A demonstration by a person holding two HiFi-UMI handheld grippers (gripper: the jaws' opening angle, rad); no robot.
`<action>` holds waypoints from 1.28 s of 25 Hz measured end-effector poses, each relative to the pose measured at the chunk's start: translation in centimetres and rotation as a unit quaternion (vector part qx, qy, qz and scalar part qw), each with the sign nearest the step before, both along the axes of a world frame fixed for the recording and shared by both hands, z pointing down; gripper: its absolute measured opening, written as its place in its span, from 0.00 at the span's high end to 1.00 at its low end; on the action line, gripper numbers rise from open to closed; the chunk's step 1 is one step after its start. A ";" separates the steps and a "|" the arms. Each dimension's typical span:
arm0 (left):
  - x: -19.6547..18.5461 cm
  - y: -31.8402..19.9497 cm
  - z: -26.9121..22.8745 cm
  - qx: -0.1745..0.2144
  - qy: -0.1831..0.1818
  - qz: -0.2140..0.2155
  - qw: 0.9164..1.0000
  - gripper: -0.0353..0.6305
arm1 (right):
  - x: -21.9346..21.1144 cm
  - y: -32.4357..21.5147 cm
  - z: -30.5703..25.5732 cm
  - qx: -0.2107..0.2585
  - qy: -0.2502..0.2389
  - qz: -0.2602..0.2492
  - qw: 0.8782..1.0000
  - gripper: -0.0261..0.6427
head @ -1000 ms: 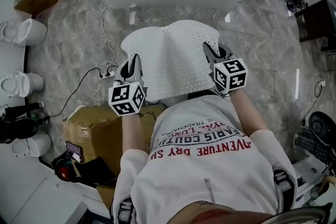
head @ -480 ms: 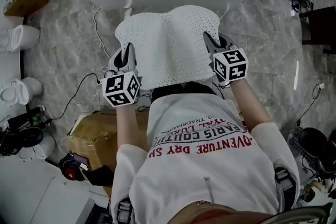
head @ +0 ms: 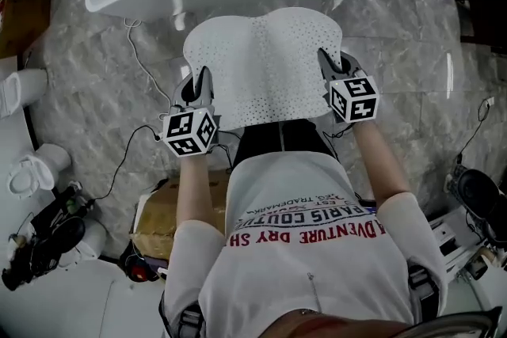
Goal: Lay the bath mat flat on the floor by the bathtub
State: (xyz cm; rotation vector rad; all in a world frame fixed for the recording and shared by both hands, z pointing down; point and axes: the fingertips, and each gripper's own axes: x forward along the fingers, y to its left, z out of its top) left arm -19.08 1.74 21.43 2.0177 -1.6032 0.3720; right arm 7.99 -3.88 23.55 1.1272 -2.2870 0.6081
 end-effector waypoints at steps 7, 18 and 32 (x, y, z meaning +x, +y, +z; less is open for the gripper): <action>-0.9 -5.0 10.1 -0.024 -0.015 0.004 1.000 0.92 | -0.3 -3.7 10.9 -0.039 0.024 0.007 0.999 0.94; -1.5 -11.0 33.5 0.003 -0.047 0.002 0.999 0.92 | 0.3 -9.8 34.4 -0.010 0.042 -0.023 0.999 0.94; -2.3 -17.8 57.2 0.003 -0.055 0.018 0.998 0.92 | 2.4 -17.4 56.4 0.020 0.070 -0.015 0.997 0.94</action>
